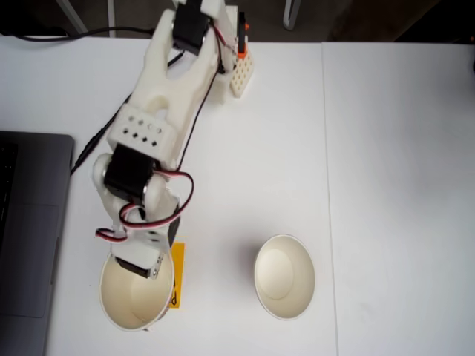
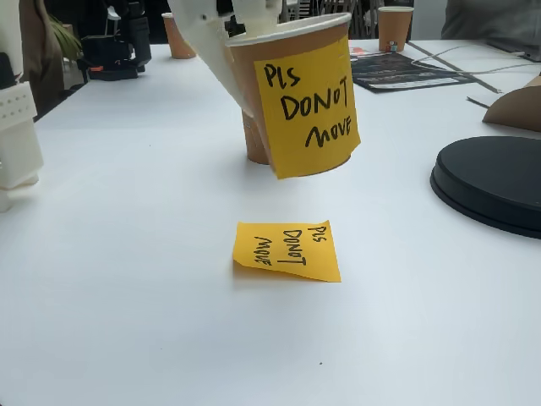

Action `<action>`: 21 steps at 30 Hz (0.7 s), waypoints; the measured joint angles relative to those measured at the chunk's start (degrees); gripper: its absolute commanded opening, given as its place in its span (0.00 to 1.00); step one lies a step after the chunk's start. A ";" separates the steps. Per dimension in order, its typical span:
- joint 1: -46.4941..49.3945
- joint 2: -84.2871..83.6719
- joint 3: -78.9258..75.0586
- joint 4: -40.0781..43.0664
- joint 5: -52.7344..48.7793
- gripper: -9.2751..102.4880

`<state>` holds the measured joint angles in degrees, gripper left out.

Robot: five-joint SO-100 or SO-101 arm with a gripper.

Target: Pickup cup and make a pile of cup.

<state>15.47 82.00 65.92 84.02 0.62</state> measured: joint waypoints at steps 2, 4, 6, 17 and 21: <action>-1.58 2.90 0.00 0.00 -0.09 0.02; -2.72 5.54 0.00 0.09 -0.09 0.02; -4.04 8.00 0.00 0.09 -0.09 0.02; -16.00 19.42 -0.18 0.09 -0.09 0.02; -21.18 22.76 -0.18 0.09 -0.18 0.02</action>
<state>-5.71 104.77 65.74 84.11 0.44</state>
